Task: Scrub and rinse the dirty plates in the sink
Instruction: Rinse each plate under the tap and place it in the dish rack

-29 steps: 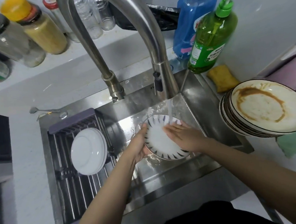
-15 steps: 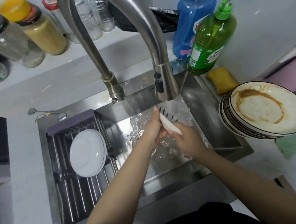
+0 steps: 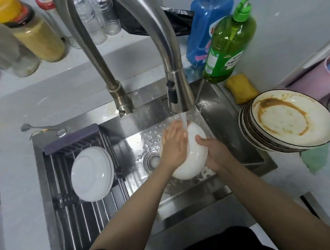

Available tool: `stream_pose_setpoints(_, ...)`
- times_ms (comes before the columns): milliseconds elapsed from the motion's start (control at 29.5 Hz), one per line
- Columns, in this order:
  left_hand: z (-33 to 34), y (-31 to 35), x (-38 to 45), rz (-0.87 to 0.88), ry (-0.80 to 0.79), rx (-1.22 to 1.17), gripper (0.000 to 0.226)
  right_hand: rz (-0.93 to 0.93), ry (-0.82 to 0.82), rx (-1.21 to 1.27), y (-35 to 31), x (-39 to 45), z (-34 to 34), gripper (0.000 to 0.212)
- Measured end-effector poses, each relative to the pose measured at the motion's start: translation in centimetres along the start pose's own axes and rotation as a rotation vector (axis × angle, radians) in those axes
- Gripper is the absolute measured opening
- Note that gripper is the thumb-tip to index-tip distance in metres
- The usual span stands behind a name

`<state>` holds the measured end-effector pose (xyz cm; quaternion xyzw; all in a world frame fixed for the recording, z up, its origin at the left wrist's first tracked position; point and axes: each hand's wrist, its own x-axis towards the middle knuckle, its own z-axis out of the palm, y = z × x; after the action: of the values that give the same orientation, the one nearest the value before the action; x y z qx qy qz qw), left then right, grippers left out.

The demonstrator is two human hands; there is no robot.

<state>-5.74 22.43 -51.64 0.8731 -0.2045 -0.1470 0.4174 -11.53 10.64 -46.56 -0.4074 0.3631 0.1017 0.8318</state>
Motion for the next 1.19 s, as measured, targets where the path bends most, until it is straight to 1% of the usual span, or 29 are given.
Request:
stream_pose_setpoints(68, -0.7, -1.2, 0.7, -0.104, 0.036, -0.038, 0.059, 0.012, 0.003, -0.004, 0.2, -0.2, 0.2, 0.033)
stream_pose_setpoints(102, -1.0, -1.3, 0.8, -0.119, 0.05, -0.059, 0.06, 0.011, -0.002, -0.001, 0.2, -0.2, 0.4, 0.032)
stream_pose_setpoints(136, -1.1, -0.9, 0.5, -0.095, 0.041, -0.05, 0.062, 0.012, -0.007, 0.013, 0.1, -0.2, 0.5, 0.033)
stream_pose_setpoints(170, -1.0, -0.5, 0.2, -0.026, 0.017, -0.012, 0.062, 0.014, -0.012, 0.036, 0.1, -0.2, 0.6, 0.034)
stream_pose_setpoints(238, -0.8, -0.3, -0.4, 0.12, -0.059, 0.054, 0.058, 0.015, -0.025, 0.068, 0.0, 0.0, 0.6, 0.036)
stream_pose_setpoints(272, -0.8, -0.3, -0.5, 0.146, -0.076, 0.057, 0.055, 0.011, -0.035, 0.067, 0.0, 0.0, 0.6, 0.034)
stream_pose_setpoints(306, -0.9, -0.5, -0.4, 0.121, -0.066, 0.054, 0.054, 0.007, -0.042, 0.058, 0.1, 0.0, 0.6, 0.033)
stream_pose_setpoints(407, -1.4, -0.7, 0.5, -0.161, 0.0, 0.003, 0.057, -0.011, -0.037, 0.032, 0.4, -0.2, 1.0, 0.03)
stream_pose_setpoints(441, -1.3, -0.3, 0.6, -0.191, -0.018, -0.002, 0.055, -0.021, -0.024, 0.03, 0.4, -0.1, 1.0, 0.028)
stream_pose_setpoints(475, -1.1, 0.3, 0.2, -0.155, -0.036, 0.002, 0.053, -0.027, -0.009, 0.032, 0.4, -0.1, 1.1, 0.027)
stream_pose_setpoints(543, -0.3, 1.3, -0.6, 0.011, -0.064, -0.027, 0.052, -0.027, 0.009, 0.051, 0.1, 0.1, 1.1, 0.028)
stream_pose_setpoints(577, -0.1, 1.7, -0.9, 0.037, -0.068, -0.057, 0.051, -0.027, 0.002, 0.054, 0.1, 0.1, 1.1, 0.028)
stream_pose_setpoints(611, 0.1, 1.8, -0.8, 0.002, -0.057, -0.086, 0.05, -0.028, 0.0, 0.044, 0.1, 0.1, 1.2, 0.028)
stream_pose_setpoints(645, 0.1, 1.8, -0.3, -0.091, -0.034, -0.104, 0.049, -0.031, 0.015, 0.022, 0.2, 0.1, 1.3, 0.028)
stream_pose_setpoints(713, 0.0, 2.3, 1.4, -0.343, -0.014, -0.123, 0.046, -0.039, 0.058, -0.01, 0.6, 0.0, 1.6, 0.03)
stream_pose_setpoints(747, -0.1, 2.4, 2.1, -0.428, -0.011, -0.143, 0.045, -0.045, 0.073, -0.025, 0.8, 0.0, 1.7, 0.031)
stream_pose_setpoints(781, -0.1, 2.6, 2.6, -0.478, 0.008, -0.205, 0.044, -0.053, 0.094, -0.044, 0.9, 0.0, 1.7, 0.032)
stream_pose_setpoints(815, -0.1, 2.8, 2.8, -0.489, 0.049, -0.272, 0.041, -0.066, 0.11, -0.064, 0.8, -0.1, 1.6, 0.031)
stream_pose_setpoints(849, -0.4, 3.1, 2.8, -0.471, 0.108, -0.334, 0.035, -0.082, 0.13, -0.081, 0.7, -0.1, 1.6, 0.029)
stream_pose_setpoints(917, -0.9, 3.8, 2.7, -0.41, 0.21, -0.357, 0.025, -0.099, 0.147, -0.052, 0.6, -0.4, 1.3, 0.023)
stream_pose_setpoints(984, -0.9, 3.9, 2.8, -0.365, 0.267, -0.355, 0.029, -0.113, 0.141, -0.025, 0.4, -0.7, 0.8, 0.019)
stream_pose_setpoints(1086, -1.0, 4.3, 2.8, -0.381, 0.279, -0.383, 0.039, -0.137, 0.153, -0.06, 0.4, -1.0, 0.1, 0.02)
stream_pose_setpoints(1120, -1.0, 4.2, 2.8, -0.381, 0.255, -0.351, 0.039, -0.14, 0.162, -0.058, 0.4, -1.0, -0.1, 0.019)
stream_pose_setpoints(1188, -0.9, 4.0, 2.5, -0.323, 0.194, -0.223, 0.039, -0.134, 0.16, -0.04, 0.2, -1.2, -0.3, 0.018)
